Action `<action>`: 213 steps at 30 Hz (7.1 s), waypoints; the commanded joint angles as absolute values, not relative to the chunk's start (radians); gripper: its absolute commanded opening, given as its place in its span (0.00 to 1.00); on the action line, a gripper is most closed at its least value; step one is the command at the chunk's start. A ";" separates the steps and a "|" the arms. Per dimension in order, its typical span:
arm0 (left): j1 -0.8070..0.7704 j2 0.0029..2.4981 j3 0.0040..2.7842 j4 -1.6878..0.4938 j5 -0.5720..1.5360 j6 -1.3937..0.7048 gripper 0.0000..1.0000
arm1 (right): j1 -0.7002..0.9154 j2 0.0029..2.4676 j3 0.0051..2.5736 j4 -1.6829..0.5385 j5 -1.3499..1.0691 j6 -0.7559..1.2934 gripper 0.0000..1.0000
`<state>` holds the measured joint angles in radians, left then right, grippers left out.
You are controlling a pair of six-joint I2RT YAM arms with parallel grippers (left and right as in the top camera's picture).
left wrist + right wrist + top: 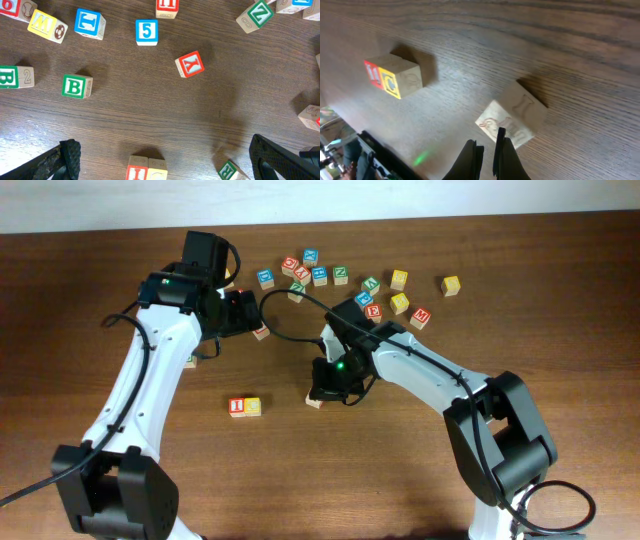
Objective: Spell out ICRA
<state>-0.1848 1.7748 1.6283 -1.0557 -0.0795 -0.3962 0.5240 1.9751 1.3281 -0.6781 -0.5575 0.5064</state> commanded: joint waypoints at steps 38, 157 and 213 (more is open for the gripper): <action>-0.187 1.774 1.646 -1.057 -0.087 -0.388 0.99 | 0.507 1.970 1.407 -0.780 -0.576 0.442 0.04; 0.241 1.774 1.644 -1.161 -0.109 -0.436 0.99 | 0.643 1.970 1.390 -0.826 -0.231 0.406 0.10; 0.241 1.775 1.644 -1.161 -0.109 -0.436 0.99 | 0.601 2.017 1.390 -0.867 0.003 0.406 0.20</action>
